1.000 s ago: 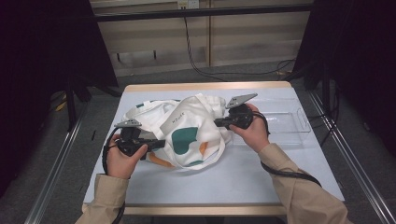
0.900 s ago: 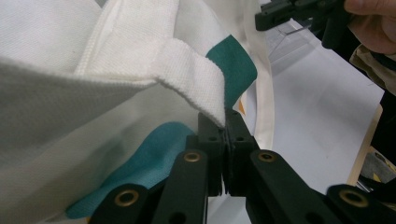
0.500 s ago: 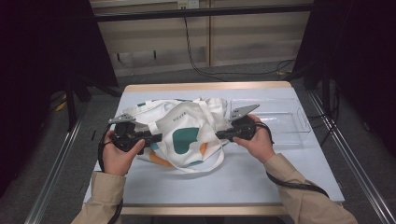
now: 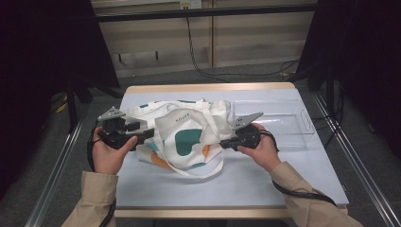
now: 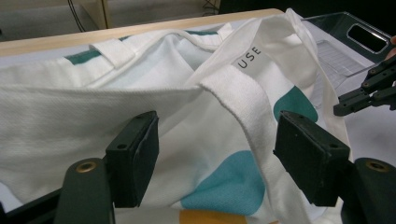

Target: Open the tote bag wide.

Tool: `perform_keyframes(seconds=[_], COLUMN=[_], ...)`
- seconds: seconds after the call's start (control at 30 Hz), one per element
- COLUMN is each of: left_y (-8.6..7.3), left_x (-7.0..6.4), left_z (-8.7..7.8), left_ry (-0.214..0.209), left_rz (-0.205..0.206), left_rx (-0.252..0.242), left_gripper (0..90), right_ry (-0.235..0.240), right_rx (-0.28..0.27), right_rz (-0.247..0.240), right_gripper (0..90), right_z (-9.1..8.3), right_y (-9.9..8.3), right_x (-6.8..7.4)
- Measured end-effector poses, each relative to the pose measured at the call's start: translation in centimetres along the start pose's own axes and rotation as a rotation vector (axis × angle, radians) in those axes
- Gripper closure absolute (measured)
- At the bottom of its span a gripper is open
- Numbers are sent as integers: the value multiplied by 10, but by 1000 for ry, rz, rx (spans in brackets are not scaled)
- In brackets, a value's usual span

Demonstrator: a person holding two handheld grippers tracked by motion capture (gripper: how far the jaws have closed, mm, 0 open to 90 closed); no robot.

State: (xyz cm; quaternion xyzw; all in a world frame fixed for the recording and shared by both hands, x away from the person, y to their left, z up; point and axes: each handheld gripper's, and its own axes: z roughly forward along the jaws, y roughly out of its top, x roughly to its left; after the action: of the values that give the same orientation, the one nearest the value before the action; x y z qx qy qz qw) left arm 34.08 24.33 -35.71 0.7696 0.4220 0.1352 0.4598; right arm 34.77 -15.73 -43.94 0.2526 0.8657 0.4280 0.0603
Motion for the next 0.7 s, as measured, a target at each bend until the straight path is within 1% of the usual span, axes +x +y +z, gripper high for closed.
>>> perform_keyframes(seconds=[0.03, 0.07, 0.1, 0.13, 0.2, 0.23, 0.27, 0.3, 0.33, 0.37, 0.4, 0.43, 0.47, 0.5, 0.53, 0.57, 0.6, 0.67, 0.7], left_y=[0, 3, 9, 9, 18, 21, 21, 26, 28, 29, 30, 31, 32, 32, 32, 32, 32, 33, 33], left_x=[0, 0, -1, -1, -4, -6, -6, -9, -10, -11, -12, -13, -14, -15, -15, -19, -19, -22, -24], left_z=[0, -1, -2, -2, 0, 1, 1, 6, 9, 13, 17, 21, 26, 30, 30, 40, 40, 48, 54], left_ry=[0, 5, 11, 11, -3, -1, -1, -17, -21, -32, -40, -46, -60, -76, -76, -90, -90, -102, -117], left_rz=[0, 5, 20, 20, 37, 46, 46, 67, 71, 75, 88, 95, 103, 97, 97, 111, 111, 124, 133], left_rx=[0, -9, -8, -8, -5, -9, -9, 1, -1, 6, 18, 21, 33, 35, 35, 56, 56, 66, 74], left_gripper=[276, 269, 262, 255, 248, 236, 229, 226, 227, 227, 227, 234, 254, 268, 265, 268, 284, 287, 313], right_ry=[0, 3, 2, 4, 6, 13, 18, 21, 20, 25, 28, 27, 28, 35, 33, 31, 31, 35, 37], right_rx=[0, 1, 7, 10, 13, 12, 11, 16, 18, 19, 23, 23, 25, 26, 23, 26, 26, 27, 32], right_rz=[0, 0, -2, -10, -7, -6, -13, -13, -16, -18, -20, -23, -27, -27, -28, -28, -28, -33, -39], right_gripper=[900, 900, 900, 900, 900, 900, 900, 900, 900, 900, 900, 900, 900, 900, 900, 900, 900, 900, 900], right_z=[0, 0, 1, 1, 2, 2, 2, 2, 2, 2, 2, 2, 1, 0, 0, -1, -1, -3, -5], right_y=[0, 1, 1, 1, 1, 1, 1, 1, 1, 1, 1, 0, 0, -1, -1, -2, -2, -4, -6], right_x=[0, 1, 1, 1, 2, 2, 2, 2, 3, 3, 3, 4, 4, 5, 5, 5, 5, 6, 6])
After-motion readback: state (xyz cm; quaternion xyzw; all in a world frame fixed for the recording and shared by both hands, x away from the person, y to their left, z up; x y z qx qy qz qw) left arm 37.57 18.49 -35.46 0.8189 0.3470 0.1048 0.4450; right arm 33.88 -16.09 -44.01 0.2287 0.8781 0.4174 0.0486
